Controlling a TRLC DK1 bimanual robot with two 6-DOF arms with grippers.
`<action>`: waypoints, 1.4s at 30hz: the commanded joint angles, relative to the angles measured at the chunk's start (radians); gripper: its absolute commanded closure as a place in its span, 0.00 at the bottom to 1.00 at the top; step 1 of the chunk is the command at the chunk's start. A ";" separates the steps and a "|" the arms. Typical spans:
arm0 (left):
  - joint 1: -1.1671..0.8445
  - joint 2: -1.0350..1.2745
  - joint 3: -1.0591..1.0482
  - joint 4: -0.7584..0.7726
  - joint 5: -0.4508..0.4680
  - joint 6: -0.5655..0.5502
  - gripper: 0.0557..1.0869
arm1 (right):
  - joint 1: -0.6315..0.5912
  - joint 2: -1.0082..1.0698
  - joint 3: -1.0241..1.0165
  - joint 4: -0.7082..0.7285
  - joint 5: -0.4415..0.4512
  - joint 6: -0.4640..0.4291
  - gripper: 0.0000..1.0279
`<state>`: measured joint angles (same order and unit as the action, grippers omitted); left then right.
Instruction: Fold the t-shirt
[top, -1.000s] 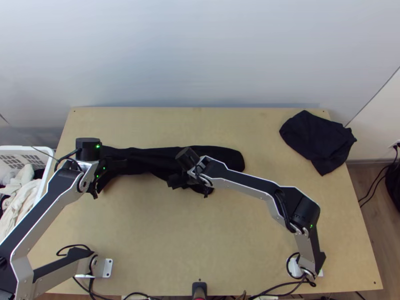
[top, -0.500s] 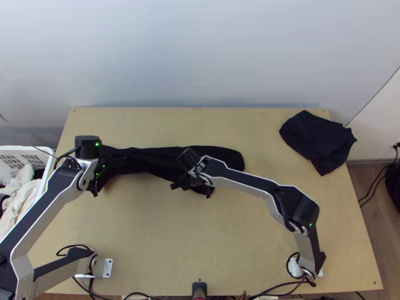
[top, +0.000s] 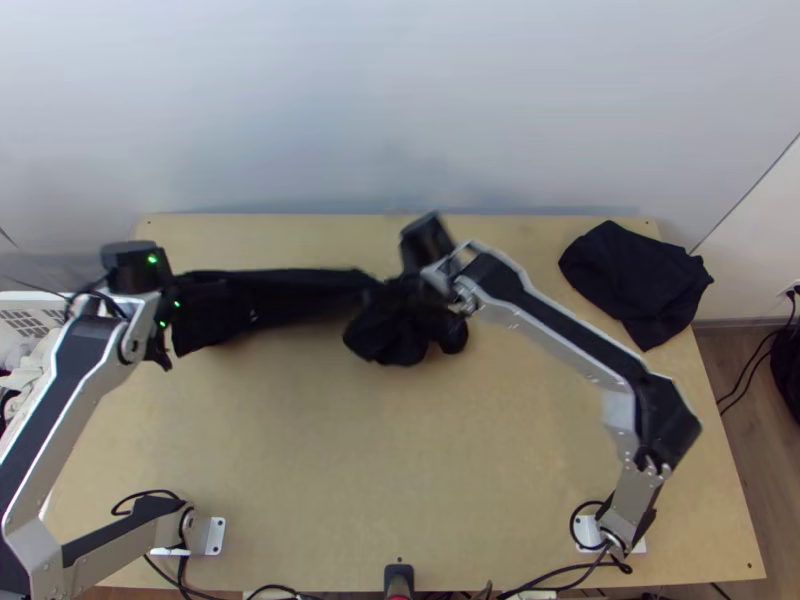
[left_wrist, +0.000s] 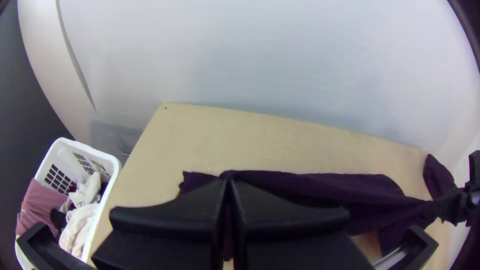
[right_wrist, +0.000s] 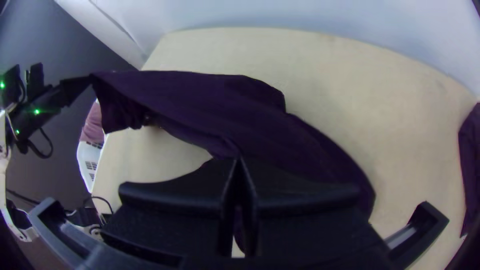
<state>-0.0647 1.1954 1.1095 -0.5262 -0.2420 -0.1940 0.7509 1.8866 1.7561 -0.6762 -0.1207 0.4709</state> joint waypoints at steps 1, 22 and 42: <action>0.048 -0.003 0.156 -0.038 0.004 0.010 0.96 | -0.099 -0.064 0.192 -0.141 0.001 0.002 0.97; 0.094 0.044 0.759 -0.238 0.122 0.010 0.96 | -0.363 -0.210 0.551 -0.319 0.027 -0.014 0.97; -0.379 -0.235 0.687 -0.725 0.227 -0.016 0.96 | -0.470 -0.337 0.506 -0.266 0.064 0.000 0.97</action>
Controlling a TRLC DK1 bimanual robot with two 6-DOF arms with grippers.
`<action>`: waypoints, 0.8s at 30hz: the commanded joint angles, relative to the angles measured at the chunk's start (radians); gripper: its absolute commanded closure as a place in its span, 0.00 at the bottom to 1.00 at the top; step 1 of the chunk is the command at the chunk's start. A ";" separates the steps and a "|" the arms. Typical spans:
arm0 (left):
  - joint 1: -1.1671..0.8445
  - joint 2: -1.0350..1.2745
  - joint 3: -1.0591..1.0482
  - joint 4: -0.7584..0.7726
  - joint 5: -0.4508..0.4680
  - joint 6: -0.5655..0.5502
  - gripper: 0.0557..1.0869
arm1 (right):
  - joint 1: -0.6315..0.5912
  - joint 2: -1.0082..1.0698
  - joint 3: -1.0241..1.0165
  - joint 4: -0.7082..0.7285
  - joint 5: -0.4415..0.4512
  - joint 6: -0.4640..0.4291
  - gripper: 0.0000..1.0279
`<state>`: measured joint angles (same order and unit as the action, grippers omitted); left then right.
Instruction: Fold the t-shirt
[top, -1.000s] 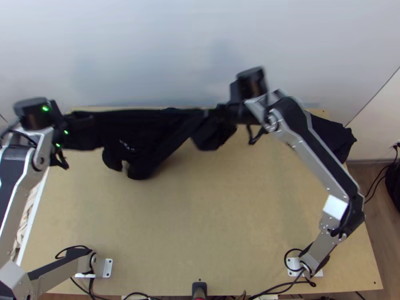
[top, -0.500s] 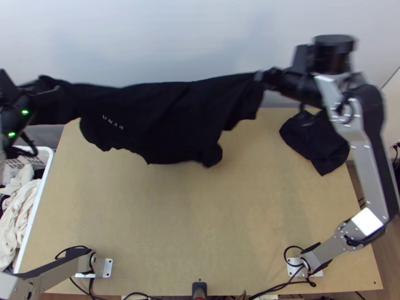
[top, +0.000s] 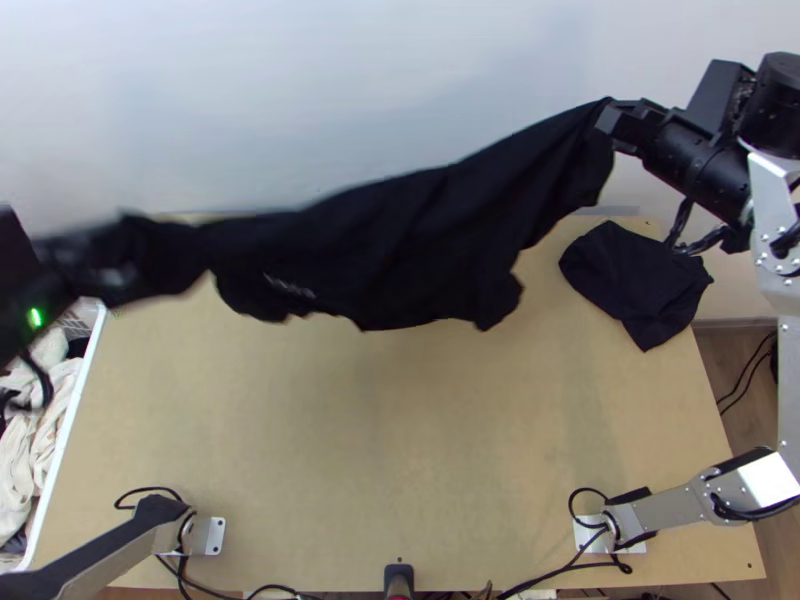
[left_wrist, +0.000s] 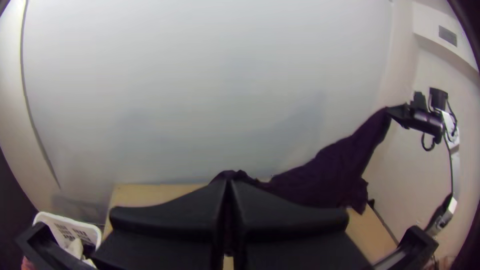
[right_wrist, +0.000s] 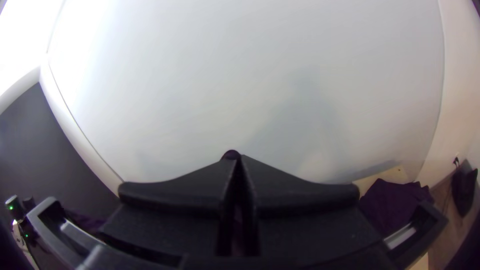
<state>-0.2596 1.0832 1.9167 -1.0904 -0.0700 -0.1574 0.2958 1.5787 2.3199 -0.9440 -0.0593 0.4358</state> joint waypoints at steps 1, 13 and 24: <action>-0.190 -0.141 -0.147 -0.174 0.088 -0.067 0.96 | -0.012 -0.029 -0.074 0.002 0.003 0.038 0.97; -0.201 -0.190 -0.493 -0.167 0.265 -0.194 0.96 | -0.012 0.135 -0.143 0.007 -0.105 0.043 0.97; -0.400 -0.069 -0.622 -0.062 0.289 -0.263 0.96 | -0.075 0.119 -0.363 0.005 -0.226 0.030 0.97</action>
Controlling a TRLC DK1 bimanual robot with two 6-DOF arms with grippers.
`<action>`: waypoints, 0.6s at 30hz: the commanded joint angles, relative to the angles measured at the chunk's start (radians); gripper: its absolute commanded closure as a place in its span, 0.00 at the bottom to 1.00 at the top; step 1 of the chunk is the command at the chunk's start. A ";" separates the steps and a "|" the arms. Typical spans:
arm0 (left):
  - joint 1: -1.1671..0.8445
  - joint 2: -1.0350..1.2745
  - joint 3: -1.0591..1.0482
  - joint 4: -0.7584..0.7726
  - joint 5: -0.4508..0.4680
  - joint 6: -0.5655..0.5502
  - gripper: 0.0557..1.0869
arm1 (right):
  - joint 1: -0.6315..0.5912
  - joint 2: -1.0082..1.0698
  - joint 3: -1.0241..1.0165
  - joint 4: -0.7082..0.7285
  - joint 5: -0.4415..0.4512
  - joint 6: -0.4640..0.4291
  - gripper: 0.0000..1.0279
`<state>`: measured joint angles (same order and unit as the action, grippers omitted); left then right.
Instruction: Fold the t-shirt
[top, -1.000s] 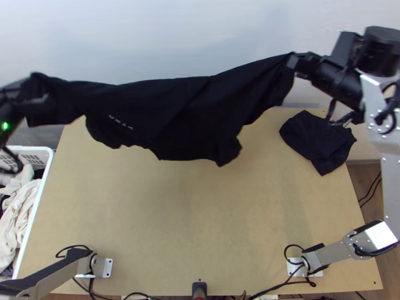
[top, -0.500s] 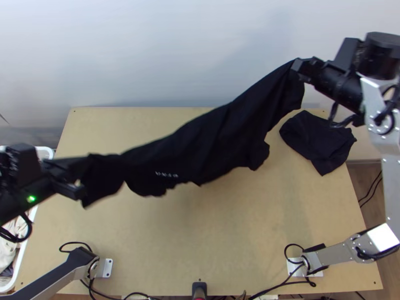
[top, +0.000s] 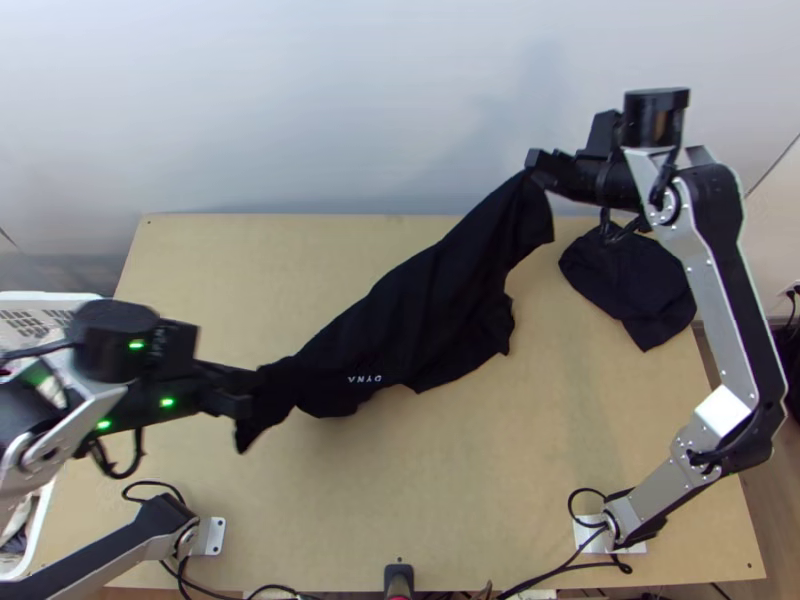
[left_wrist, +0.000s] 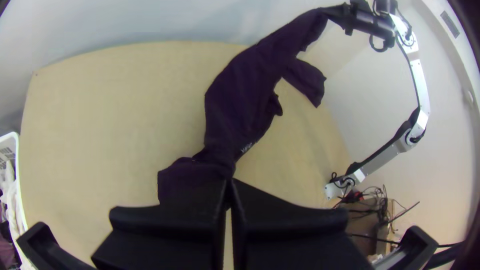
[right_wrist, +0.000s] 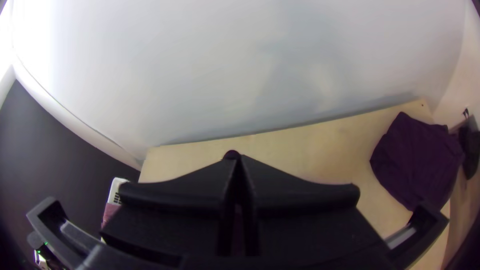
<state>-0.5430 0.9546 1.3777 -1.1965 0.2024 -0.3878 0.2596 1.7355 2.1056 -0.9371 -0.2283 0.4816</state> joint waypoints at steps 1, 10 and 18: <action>-0.153 0.065 -0.098 0.055 0.017 -0.042 0.96 | -0.054 -0.059 -0.187 -0.002 -0.062 -0.017 0.97; -0.371 0.168 -0.149 0.212 0.035 -0.125 0.96 | -0.286 -0.162 -0.435 0.101 -0.074 -0.014 0.97; -0.525 0.320 -0.111 0.325 -0.004 -0.160 0.96 | -0.413 -0.171 -0.529 0.181 0.030 0.015 0.97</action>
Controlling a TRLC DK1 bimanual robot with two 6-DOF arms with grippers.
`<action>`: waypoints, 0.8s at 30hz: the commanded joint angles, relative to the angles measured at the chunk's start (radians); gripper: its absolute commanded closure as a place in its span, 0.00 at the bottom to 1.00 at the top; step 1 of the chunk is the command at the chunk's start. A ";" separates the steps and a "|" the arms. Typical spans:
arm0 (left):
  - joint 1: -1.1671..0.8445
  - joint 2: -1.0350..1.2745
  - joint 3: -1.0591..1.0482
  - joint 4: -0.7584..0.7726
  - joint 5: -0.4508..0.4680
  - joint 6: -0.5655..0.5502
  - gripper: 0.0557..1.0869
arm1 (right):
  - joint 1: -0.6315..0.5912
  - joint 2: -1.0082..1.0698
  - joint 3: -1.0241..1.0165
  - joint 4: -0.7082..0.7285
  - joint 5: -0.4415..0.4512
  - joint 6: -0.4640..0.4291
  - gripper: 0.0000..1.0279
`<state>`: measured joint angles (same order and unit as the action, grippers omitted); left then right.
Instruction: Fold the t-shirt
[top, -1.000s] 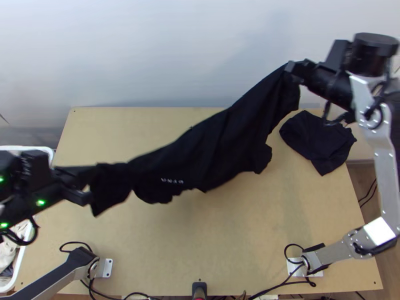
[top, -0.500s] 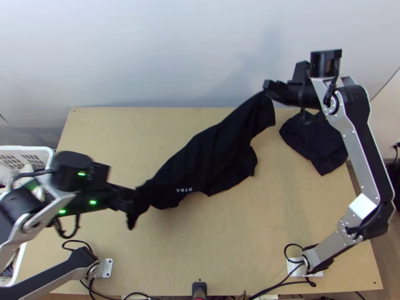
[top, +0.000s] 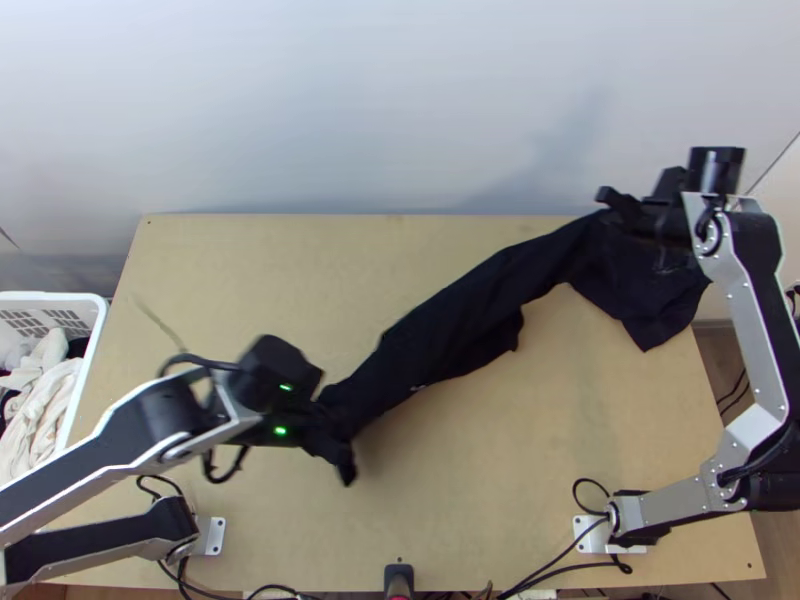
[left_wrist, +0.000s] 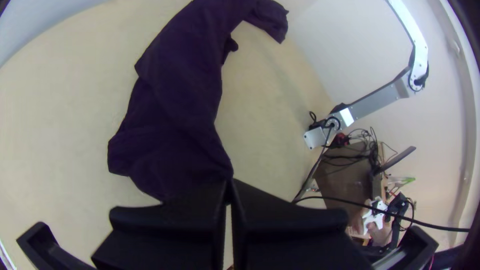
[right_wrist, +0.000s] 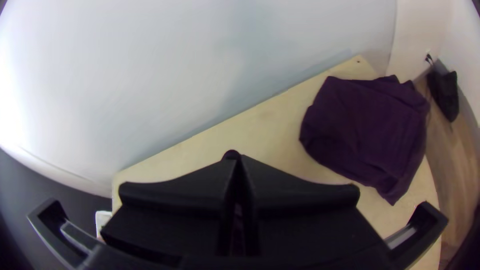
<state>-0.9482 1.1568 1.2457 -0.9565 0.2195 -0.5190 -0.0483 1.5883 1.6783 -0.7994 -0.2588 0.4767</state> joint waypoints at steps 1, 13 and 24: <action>-0.133 0.142 0.029 0.101 -0.022 -0.029 0.96 | -0.110 -0.028 -0.120 0.043 0.069 0.020 0.97; -0.227 0.371 0.274 0.139 -0.014 -0.022 0.13 | -0.137 -0.218 -0.420 0.063 0.128 0.020 0.97; 0.129 0.411 0.320 0.124 -0.025 0.040 0.05 | -0.193 -0.254 -0.437 0.086 0.128 0.020 0.97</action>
<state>-0.9962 1.5276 1.5589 -0.8299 0.2016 -0.5186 -0.2222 1.3602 1.2613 -0.7338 -0.1307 0.4969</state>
